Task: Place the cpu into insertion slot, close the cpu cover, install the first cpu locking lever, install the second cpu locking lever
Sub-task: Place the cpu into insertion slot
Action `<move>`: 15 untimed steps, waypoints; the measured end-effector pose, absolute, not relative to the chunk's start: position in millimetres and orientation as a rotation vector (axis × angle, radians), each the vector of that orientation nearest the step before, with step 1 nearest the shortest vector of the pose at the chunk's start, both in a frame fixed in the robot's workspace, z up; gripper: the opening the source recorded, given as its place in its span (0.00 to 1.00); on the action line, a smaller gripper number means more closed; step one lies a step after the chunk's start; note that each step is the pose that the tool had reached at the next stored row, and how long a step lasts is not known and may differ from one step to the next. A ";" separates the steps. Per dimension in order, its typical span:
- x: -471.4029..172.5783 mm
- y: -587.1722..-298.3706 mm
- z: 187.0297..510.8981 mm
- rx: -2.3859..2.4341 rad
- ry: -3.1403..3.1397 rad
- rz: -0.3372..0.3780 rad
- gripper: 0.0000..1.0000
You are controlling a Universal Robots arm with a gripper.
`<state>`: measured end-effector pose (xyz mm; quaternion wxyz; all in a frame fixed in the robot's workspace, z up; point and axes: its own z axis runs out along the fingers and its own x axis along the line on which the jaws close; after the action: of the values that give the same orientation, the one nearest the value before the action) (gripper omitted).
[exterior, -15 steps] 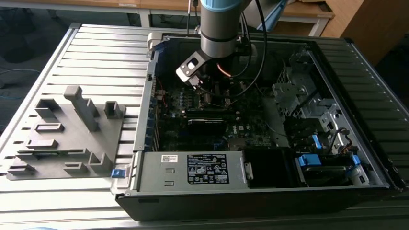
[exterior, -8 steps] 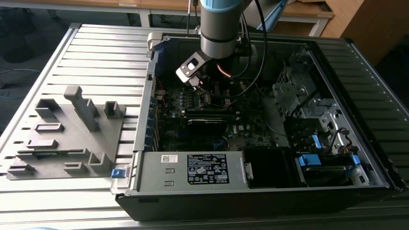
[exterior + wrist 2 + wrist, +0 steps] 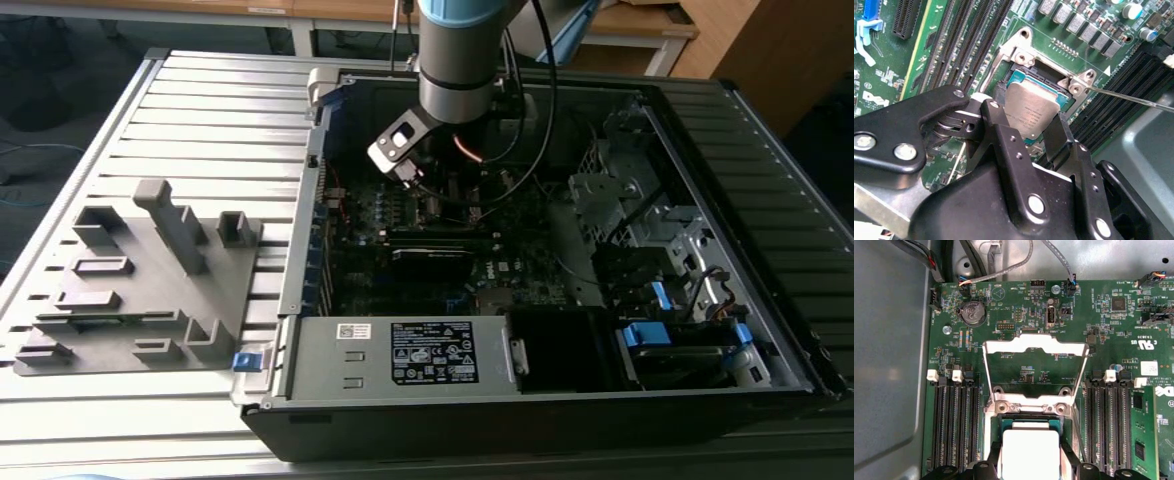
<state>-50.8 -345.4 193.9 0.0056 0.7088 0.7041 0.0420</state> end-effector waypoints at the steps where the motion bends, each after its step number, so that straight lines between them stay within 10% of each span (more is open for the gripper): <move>1: -50.7 -345.4 193.4 2.219 2.204 0.132 0.54; 15: -50.8 -345.5 192.2 2.219 2.204 0.131 0.54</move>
<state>-50.8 -345.5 192.2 0.0057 0.7088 0.7041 0.0419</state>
